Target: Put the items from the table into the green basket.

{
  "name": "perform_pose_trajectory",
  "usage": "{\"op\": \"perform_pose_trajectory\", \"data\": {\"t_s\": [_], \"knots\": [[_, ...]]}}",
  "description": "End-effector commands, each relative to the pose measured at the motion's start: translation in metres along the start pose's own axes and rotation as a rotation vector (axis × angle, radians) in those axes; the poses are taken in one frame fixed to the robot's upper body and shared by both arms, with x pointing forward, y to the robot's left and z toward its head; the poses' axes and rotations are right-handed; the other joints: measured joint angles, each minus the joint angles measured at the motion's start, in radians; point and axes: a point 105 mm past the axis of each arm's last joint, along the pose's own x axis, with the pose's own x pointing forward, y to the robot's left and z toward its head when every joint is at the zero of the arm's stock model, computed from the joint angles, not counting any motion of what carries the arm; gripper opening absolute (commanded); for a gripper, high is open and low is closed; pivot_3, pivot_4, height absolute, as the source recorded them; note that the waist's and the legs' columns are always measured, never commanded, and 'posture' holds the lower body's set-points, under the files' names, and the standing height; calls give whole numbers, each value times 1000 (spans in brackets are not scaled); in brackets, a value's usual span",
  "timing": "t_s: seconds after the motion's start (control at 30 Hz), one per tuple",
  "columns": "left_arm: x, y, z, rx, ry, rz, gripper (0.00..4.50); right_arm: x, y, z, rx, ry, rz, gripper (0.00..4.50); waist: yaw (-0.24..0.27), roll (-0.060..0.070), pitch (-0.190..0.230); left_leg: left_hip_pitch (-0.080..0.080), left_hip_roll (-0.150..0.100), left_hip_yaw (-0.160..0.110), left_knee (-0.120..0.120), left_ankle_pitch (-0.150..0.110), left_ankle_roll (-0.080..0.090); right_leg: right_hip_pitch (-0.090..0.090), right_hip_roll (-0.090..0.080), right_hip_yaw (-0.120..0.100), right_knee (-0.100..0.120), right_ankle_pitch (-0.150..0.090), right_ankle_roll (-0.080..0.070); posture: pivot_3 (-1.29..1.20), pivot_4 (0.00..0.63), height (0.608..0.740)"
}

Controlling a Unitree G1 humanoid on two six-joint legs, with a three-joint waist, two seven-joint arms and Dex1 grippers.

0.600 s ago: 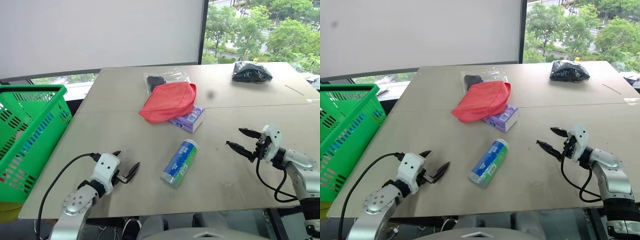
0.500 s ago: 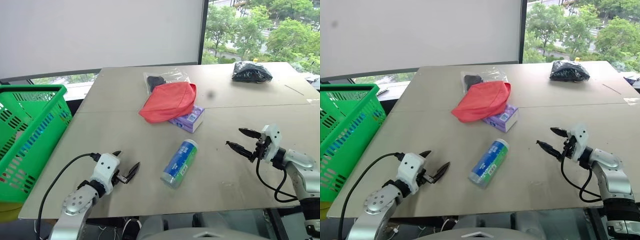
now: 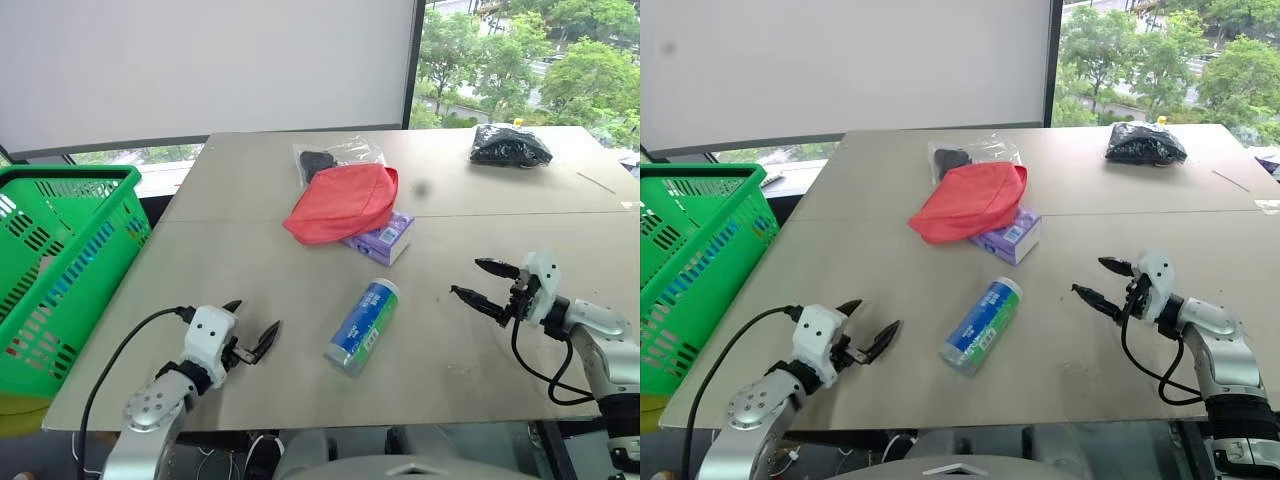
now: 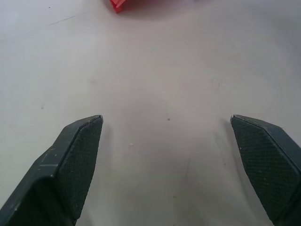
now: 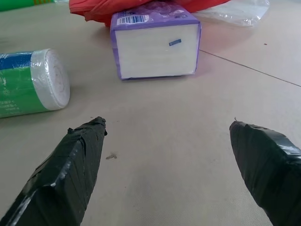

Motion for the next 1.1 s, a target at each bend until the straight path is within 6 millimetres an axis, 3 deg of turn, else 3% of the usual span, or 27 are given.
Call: {"op": "perform_pose_trajectory", "data": {"t_s": [0.03,0.17,0.3,0.5,0.57,0.67,0.8,1.03,1.1], "knots": [[0,3,18,24,-67,9,4500,4,-4,15,-60,-33,3,4475,-1,0,0,0,0,0,0,0,0,0,0,0,0,0,0,-27,0,740],[1,2,24,18,-93,5,4500,20,-6,26,-122,-3,2,4475,-3,0,0,0,0,1,0,0,0,0,0,1,0,0,0,-30,0,740],[3,0,40,11,-147,-25,4500,43,-4,51,-234,-17,37,4475,-1,0,0,1,0,1,0,0,0,0,0,1,0,0,0,-3,0,740],[-1,-1,81,-20,-254,-62,4500,109,19,124,-417,-144,159,4475,-3,-1,1,0,0,0,0,0,0,-2,1,1,1,0,0,36,0,740],[-4,0,88,-15,-265,-52,4500,135,35,135,-451,-144,236,4475,-2,-1,1,0,1,1,-1,0,0,-2,1,1,1,0,0,57,0,740],[-10,-3,96,-2,-275,-54,4500,164,51,128,-521,-61,333,4475,9,-3,-1,0,1,-1,-2,0,0,-2,1,-1,1,0,-1,104,0,740],[-20,3,103,-3,-253,23,4500,196,48,117,-591,62,305,4475,53,-5,-2,-1,0,-2,-3,0,0,-3,-3,-3,-1,1,-1,177,0,740],[-38,3,110,6,-229,108,4500,215,36,97,-586,221,239,4475,104,-6,-2,-2,-1,-4,-5,0,-1,-5,-4,-6,-1,0,-2,259,0,740],[-40,2,110,6,-222,118,4500,217,34,97,-581,224,226,3950,112,-6,-2,-2,-1,-5,-6,1,-1,-5,-4,-6,-1,0,-3,269,1,740]]}}
